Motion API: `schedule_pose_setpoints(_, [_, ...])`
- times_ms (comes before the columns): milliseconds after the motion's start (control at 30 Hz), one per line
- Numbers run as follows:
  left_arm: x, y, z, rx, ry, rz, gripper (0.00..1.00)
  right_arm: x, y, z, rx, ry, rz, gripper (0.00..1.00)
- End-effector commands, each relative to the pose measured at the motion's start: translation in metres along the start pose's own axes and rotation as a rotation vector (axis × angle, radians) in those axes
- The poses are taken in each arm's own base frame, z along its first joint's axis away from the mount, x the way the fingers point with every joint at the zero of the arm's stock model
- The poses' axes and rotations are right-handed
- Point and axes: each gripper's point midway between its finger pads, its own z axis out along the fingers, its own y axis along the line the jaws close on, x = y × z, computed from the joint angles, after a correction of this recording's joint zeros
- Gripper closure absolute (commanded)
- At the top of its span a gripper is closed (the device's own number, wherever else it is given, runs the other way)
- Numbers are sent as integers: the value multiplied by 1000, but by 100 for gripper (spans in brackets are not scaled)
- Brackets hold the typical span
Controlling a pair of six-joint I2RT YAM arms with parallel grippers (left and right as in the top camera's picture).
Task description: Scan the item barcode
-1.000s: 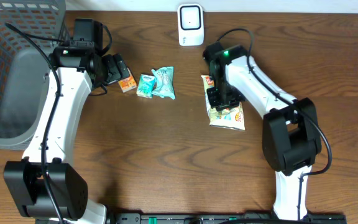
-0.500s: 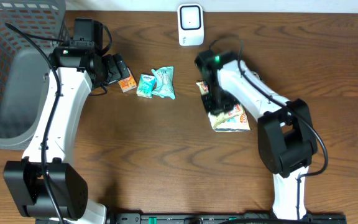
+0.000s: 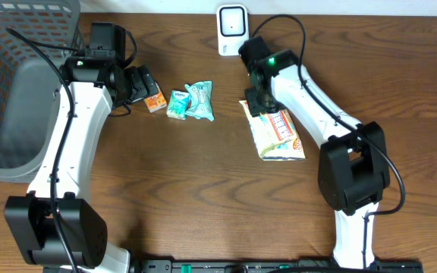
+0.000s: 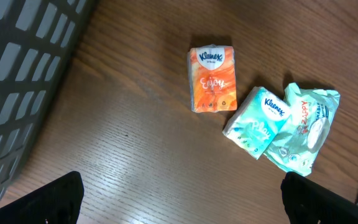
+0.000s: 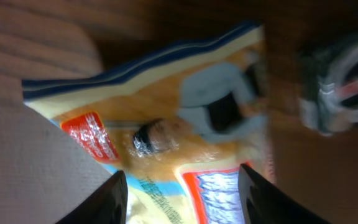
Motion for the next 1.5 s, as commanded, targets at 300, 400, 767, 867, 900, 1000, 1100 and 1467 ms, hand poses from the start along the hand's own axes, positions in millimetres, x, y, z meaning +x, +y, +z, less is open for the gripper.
schedule_pose_setpoints(300, [-2, 3, 1, -14, -4, 3, 0, -53, -14, 15, 40, -259, 147, 50])
schedule_pose_setpoints(400, [-2, 3, 1, -14, -4, 3, 0, -68, -21, -8, 36, -279, 165, 52])
schedule_pose_setpoints(767, [-2, 3, 1, -14, -4, 3, 0, 7, -35, -52, 75, 83, 25, 58])
schedule_pose_setpoints(867, [-2, 3, 1, -14, -4, 3, 0, 43, -21, -33, 3, 222, 14, 61])
schedule_pose_setpoints(900, [-2, 3, 1, -14, -4, 3, 0, 56, -14, -22, -31, 265, 14, 60])
schedule_pose_setpoints(1000, [-2, 3, 1, -14, -4, 3, 0, 77, -2, 4, -72, 314, 9, 60])
schedule_pose_setpoints(1100, [-2, 3, 1, -14, -4, 3, 0, 95, 5, 29, -87, 332, 4, 62])
schedule_pose_setpoints(1467, [-2, 3, 1, -14, -4, 3, 0, 54, 3, -19, -92, 247, 0, 57])
